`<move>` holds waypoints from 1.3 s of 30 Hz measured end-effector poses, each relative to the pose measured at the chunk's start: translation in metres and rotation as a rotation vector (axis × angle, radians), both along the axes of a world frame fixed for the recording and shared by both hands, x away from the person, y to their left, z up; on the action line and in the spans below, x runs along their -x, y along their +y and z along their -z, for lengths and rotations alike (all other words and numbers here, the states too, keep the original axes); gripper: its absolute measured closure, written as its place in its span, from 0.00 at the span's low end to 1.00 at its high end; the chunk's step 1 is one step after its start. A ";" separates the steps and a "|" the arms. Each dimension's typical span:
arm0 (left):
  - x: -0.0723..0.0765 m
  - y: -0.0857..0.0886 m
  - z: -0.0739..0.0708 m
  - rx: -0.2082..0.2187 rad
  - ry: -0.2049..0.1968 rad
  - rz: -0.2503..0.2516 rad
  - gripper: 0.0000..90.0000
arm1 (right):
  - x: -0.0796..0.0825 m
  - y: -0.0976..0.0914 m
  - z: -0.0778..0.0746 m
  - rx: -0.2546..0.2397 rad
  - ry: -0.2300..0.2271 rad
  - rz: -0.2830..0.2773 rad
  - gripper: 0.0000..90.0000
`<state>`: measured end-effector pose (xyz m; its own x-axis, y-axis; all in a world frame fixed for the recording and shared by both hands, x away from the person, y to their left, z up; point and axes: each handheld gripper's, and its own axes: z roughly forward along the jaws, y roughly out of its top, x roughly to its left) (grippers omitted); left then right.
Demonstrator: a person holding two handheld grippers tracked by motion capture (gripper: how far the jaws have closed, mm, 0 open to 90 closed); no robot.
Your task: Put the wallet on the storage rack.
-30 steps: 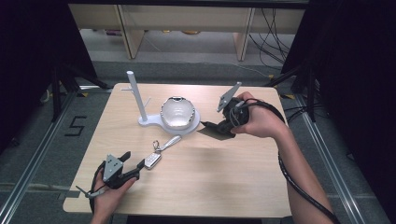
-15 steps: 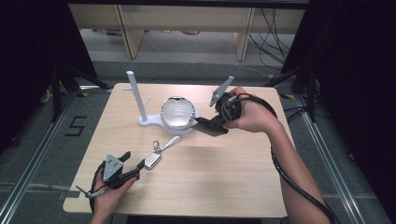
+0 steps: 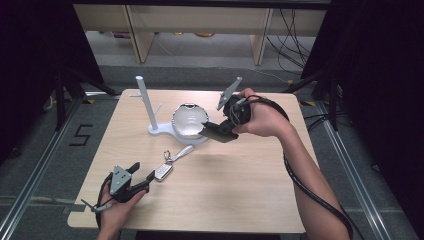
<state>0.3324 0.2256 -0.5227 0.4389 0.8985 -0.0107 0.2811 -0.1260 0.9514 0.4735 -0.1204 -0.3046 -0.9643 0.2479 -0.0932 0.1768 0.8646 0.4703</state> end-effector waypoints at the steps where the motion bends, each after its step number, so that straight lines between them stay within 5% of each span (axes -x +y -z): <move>1: 0.000 0.000 0.000 0.000 0.000 0.000 0.38 | -0.001 0.001 -0.001 0.002 0.006 -0.001 0.92; 23: 0.001 0.001 0.000 0.003 -0.003 0.000 0.38 | -0.017 0.028 -0.010 -0.031 -0.001 -0.018 0.92; 39: 0.000 0.000 0.001 0.006 -0.010 0.003 0.38 | -0.025 0.049 -0.014 0.004 0.011 -0.016 0.92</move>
<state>0.3319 0.2255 -0.5233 0.4420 0.8969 -0.0118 0.2710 -0.1210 0.9549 0.4981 -0.0718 -0.2904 -0.9692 0.2316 -0.0835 0.1676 0.8691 0.4654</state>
